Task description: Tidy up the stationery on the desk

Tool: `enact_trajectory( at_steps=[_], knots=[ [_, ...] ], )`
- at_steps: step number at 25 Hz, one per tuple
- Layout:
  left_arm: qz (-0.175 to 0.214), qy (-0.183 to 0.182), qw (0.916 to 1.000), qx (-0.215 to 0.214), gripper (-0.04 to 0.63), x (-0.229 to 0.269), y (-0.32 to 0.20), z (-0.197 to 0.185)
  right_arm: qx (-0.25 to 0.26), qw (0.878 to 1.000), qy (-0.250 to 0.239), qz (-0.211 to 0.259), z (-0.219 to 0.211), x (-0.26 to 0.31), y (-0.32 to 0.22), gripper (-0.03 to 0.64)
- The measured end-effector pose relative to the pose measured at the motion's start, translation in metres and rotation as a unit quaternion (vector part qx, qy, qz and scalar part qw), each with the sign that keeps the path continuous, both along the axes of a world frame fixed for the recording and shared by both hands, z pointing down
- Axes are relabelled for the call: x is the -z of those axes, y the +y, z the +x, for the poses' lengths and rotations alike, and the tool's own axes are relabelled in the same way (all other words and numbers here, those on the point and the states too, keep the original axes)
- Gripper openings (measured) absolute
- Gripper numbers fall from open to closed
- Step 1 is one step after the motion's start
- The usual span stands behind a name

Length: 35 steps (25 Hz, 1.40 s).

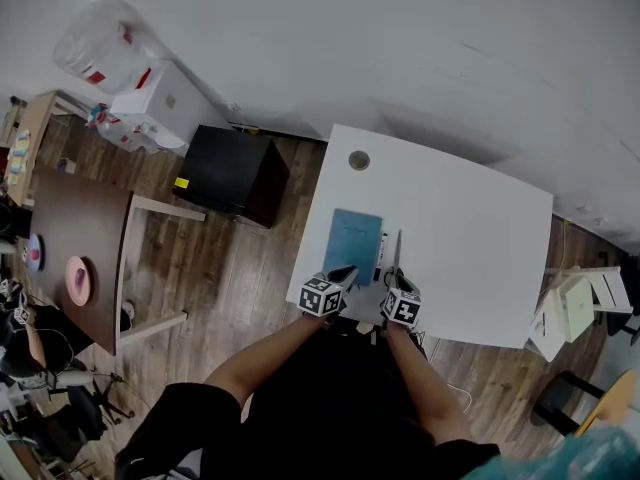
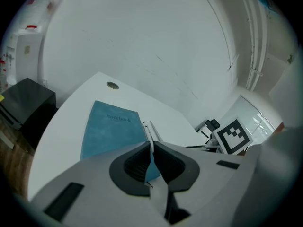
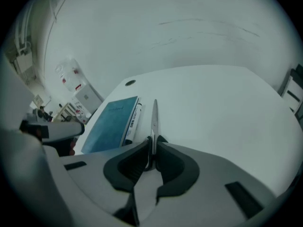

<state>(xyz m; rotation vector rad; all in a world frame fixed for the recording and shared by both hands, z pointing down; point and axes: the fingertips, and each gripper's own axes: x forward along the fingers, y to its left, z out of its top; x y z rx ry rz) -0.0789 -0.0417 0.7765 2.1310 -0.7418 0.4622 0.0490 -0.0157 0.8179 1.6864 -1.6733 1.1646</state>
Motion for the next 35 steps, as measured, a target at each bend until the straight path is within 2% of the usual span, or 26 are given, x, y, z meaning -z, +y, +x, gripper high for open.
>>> enact_trajectory(
  at_steps=[2,6,7,10,12,16,19,22,25,27,30,33,35],
  knots=[
    [0.001,0.001,1.0000,0.005,0.034,0.004,-0.004,0.001,-0.019,1.000,-0.021,0.011,0.004,0.012,-0.006,0.069],
    [-0.027,0.023,0.9977,0.058,0.034,0.021,-0.008,-0.006,-0.033,0.998,-0.049,0.026,0.010,0.045,0.002,0.069],
    [-0.025,0.030,0.9975,0.059,0.033,0.027,-0.010,-0.005,-0.036,0.997,-0.051,0.033,0.014,0.055,0.004,0.069],
    [0.003,0.039,0.9989,0.024,0.033,0.043,-0.009,0.014,-0.066,0.994,-0.060,0.059,0.039,0.093,0.014,0.069],
    [0.027,0.040,0.9988,0.005,0.033,0.053,0.005,0.025,-0.068,0.993,-0.053,0.080,0.053,0.121,0.028,0.067],
    [0.066,0.037,0.9971,0.004,0.030,0.082,0.042,0.032,-0.010,0.990,-0.019,0.139,0.056,0.170,0.053,0.055],
    [0.102,0.034,0.9942,0.007,0.029,0.112,0.085,0.042,0.022,0.983,-0.016,0.180,0.057,0.194,0.087,0.046],
    [0.133,0.034,0.9904,0.014,0.028,0.140,0.147,0.056,0.044,0.974,-0.039,0.220,0.055,0.213,0.142,0.038],
    [0.142,0.047,0.9884,0.026,0.022,0.158,0.217,0.079,0.071,0.960,-0.060,0.265,0.053,0.240,0.205,0.036],
    [0.155,0.037,0.9858,0.052,0.020,0.166,0.260,0.091,0.084,0.954,-0.052,0.284,0.056,0.252,0.247,0.036],
    [0.196,0.009,0.9770,0.084,0.017,0.186,0.315,0.109,0.081,0.952,-0.047,0.292,0.069,0.263,0.303,0.037],
    [0.234,0.008,0.9691,0.077,0.017,0.220,0.362,0.132,0.070,0.951,-0.047,0.299,0.083,0.273,0.346,0.037],
    [0.268,0.001,0.9604,0.076,0.017,0.247,0.382,0.137,0.066,0.949,-0.040,0.306,0.087,0.284,0.366,0.037]
  ],
)
